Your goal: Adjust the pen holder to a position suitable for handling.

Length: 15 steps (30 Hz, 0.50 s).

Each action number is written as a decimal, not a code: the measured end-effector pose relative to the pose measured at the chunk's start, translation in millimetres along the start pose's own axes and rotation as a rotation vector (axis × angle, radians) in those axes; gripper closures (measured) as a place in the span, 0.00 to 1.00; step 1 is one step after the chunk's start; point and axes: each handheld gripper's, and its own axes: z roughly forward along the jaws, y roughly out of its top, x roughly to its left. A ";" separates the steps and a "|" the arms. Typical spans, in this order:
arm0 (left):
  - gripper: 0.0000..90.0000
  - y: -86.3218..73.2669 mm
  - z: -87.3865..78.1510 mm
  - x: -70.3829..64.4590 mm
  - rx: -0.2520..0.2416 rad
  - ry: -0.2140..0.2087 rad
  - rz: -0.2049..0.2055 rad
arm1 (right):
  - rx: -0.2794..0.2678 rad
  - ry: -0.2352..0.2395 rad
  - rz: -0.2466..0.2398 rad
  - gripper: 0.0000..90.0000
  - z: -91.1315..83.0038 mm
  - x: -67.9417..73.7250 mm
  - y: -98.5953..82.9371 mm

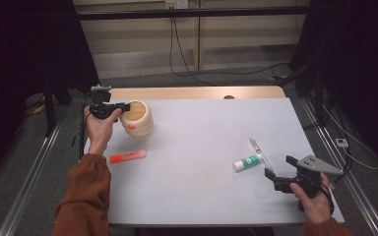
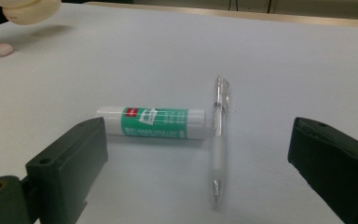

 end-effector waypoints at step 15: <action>0.79 -7.2 -16.5 -45.3 0.004 -0.060 0.032 | 0.007 0.008 -0.002 0.05 4.1 1.4 1.2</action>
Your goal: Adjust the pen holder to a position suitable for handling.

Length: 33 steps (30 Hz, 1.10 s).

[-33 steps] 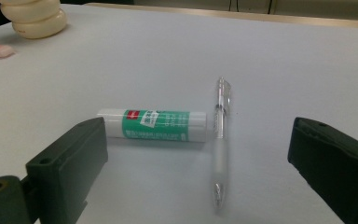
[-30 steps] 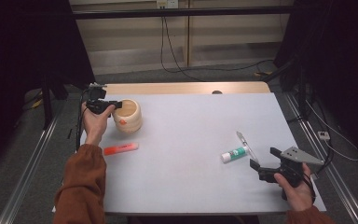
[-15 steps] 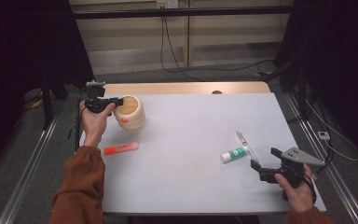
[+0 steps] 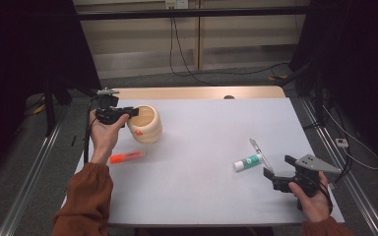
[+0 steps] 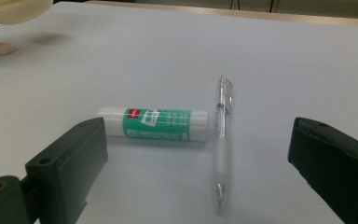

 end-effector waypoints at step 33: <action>0.81 -17.0 25.6 -88.4 0.035 -0.119 0.023 | 0.001 0.008 -0.002 0.05 0.5 0.4 0.5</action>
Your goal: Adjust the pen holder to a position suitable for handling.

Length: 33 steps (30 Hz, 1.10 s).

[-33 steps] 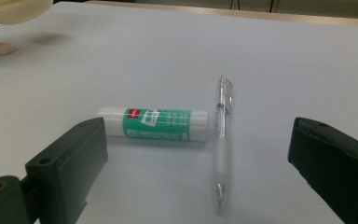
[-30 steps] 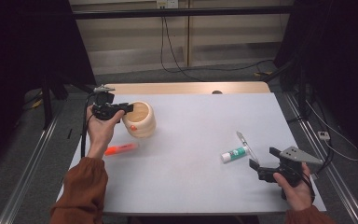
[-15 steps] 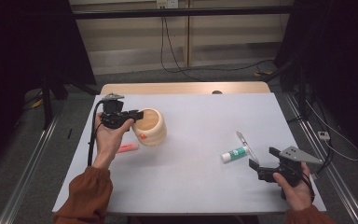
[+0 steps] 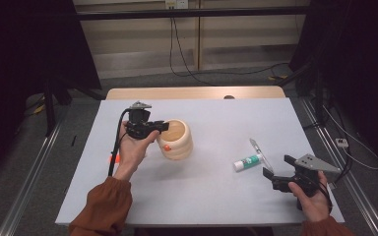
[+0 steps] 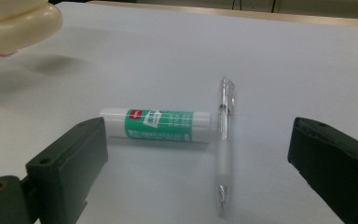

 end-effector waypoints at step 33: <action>0.80 -3.0 59.3 -35.9 0.129 0.011 0.004 | 0.000 0.006 -0.001 0.05 -0.2 -0.2 -0.2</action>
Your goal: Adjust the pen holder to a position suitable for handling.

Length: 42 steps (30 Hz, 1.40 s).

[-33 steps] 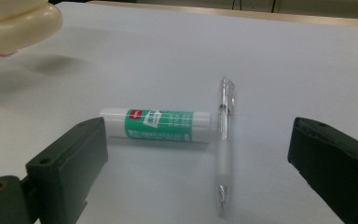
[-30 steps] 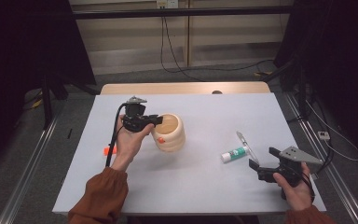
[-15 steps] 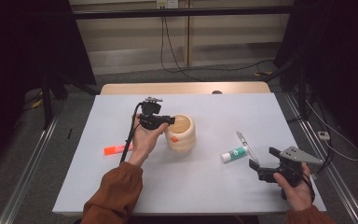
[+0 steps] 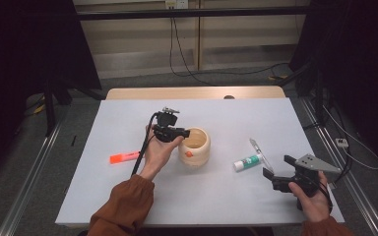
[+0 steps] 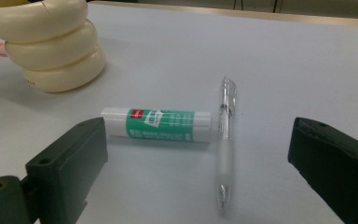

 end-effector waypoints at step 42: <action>0.07 -39.6 -74.5 33.9 -0.264 -0.020 0.123 | 0.001 -0.001 0.000 0.05 0.0 0.3 0.0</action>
